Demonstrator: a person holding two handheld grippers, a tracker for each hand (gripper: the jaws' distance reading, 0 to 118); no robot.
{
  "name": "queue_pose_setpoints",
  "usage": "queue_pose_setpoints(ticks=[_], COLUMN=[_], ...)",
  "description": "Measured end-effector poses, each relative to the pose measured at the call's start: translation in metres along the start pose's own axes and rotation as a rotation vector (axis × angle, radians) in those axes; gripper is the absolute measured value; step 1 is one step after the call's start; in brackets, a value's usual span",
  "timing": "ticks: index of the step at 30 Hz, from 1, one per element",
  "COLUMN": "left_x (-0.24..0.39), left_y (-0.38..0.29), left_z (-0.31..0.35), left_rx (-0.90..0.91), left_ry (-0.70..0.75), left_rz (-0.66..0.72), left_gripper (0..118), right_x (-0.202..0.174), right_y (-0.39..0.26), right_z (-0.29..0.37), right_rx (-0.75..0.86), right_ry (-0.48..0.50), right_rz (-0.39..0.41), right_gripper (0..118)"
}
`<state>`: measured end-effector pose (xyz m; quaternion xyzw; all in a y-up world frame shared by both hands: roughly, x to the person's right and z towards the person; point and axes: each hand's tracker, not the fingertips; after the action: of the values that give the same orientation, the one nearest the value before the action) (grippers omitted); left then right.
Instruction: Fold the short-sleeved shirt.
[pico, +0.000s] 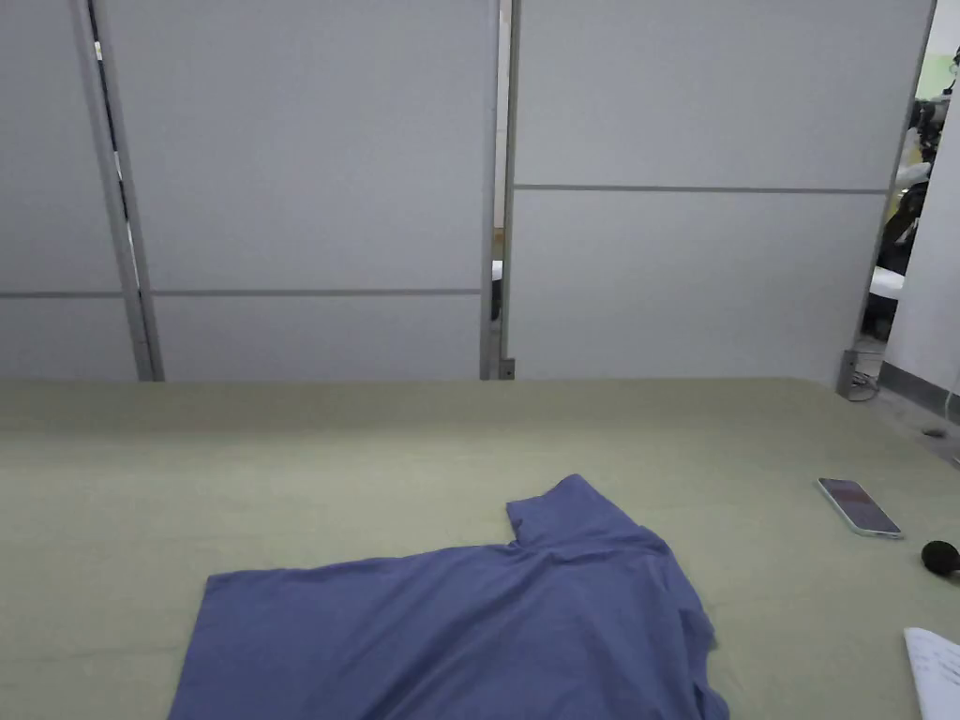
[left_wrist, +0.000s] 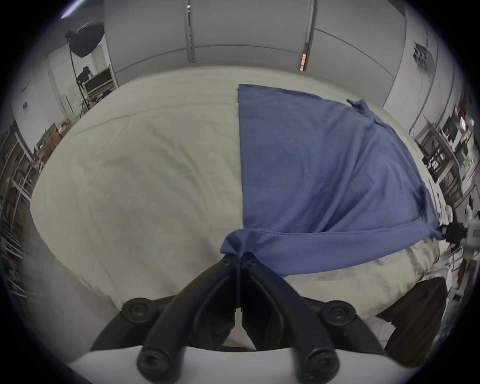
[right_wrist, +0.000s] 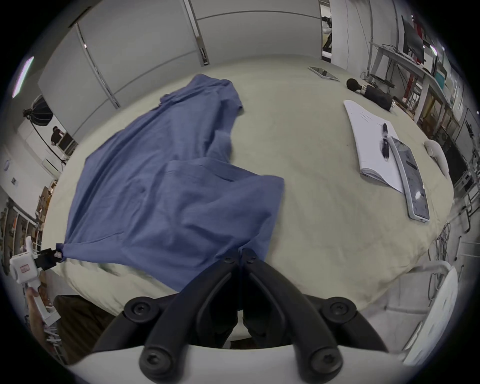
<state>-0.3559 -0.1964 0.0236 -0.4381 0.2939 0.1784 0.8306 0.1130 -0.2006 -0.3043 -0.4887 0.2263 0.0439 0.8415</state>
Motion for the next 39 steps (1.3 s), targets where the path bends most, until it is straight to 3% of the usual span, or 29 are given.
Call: queue_pose_setpoints(ticks=[4, 6, 7, 9, 10, 12, 15, 19, 20, 21, 22, 23, 25, 26, 27, 34, 35, 36, 37, 39], left_x=[-0.003, 0.002, 0.005, 0.013, 0.016, 0.021, 0.03, 0.024, 0.021, 0.02, 0.017, 0.017, 0.016, 0.014, 0.011, 0.01, 0.01, 0.009, 0.003, -0.008], left_y=[-0.001, 0.0, 0.0, 0.001, 0.005, 0.008, 0.015, 0.018, 0.015, 0.013, 0.009, 0.005, 0.004, -0.002, 0.0, 0.004, 0.007, 0.009, 0.013, 0.019], left_z=[0.024, 0.055, 0.072, 0.117, 0.132, 0.17, 0.197, 0.198, 0.198, 0.197, 0.196, 0.195, 0.191, 0.188, 0.189, 0.175, 0.166, 0.154, 0.14, 0.089], left_rx=[0.079, 0.222, 0.337, 0.616, 0.684, 0.899, 0.99, 0.95, 0.932, 0.914, 0.907, 0.908, 0.877, 0.9, 0.856, 0.766, 0.716, 0.651, 0.557, 0.352], left_ry=[-0.035, 0.007, 0.012, 0.042, 0.035, -0.052, -0.03, -0.061, -0.07, -0.088, -0.107, -0.095, 0.026, 0.013, -0.041, 0.001, 0.031, 0.054, 0.043, -0.088], left_rz=[0.041, 0.027, 0.015, 0.033, 0.046, 0.074, 0.074, 0.105, 0.128, 0.144, 0.155, 0.168, 0.207, 0.205, 0.174, 0.165, 0.192, 0.21, 0.225, 0.273], left_gripper=[5, 13, 27, 102, 118, 118, 118, 118, 112, 92, 29, 0, 0, 0, 0, 0, 13, 61, 118, 118], right_x=[-0.002, -0.017, -0.025, -0.041, -0.055, -0.072, -0.083, -0.088, -0.089, -0.09, -0.088, -0.089, -0.091, -0.087, -0.087, -0.085, -0.086, -0.086, -0.086, -0.089], right_y=[-0.002, -0.007, -0.008, -0.011, -0.011, -0.009, 0.001, 0.001, -0.002, -0.004, -0.005, -0.007, -0.013, -0.01, -0.01, -0.011, -0.011, -0.013, -0.015, -0.018], right_z=[0.012, 0.04, 0.052, 0.083, 0.105, 0.137, 0.158, 0.176, 0.179, 0.181, 0.179, 0.179, 0.178, 0.174, 0.173, 0.166, 0.165, 0.163, 0.162, 0.161], right_rx=[0.078, 0.228, 0.301, 0.517, 0.611, 0.784, 0.927, 1.014, 1.027, 1.029, 1.028, 1.031, 1.056, 1.019, 1.003, 0.975, 0.969, 0.96, 0.956, 0.939], right_ry=[0.033, -0.002, -0.039, -0.107, -0.111, -0.088, -0.026, 0.107, 0.124, 0.135, 0.151, 0.141, 0.065, 0.159, 0.146, 0.14, 0.14, 0.142, 0.143, 0.153], right_rz=[0.052, 0.156, 0.208, 0.28, 0.292, 0.296, 0.203, 0.078, 0.062, 0.053, 0.053, 0.05, -0.002, 0.035, 0.015, -0.008, -0.007, -0.002, 0.0, 0.008], right_gripper=[3, 11, 29, 60, 74, 81, 101, 100, 90, 64, 2, 2, 2, 2, 2, 2, 2, 2, 2, 2])
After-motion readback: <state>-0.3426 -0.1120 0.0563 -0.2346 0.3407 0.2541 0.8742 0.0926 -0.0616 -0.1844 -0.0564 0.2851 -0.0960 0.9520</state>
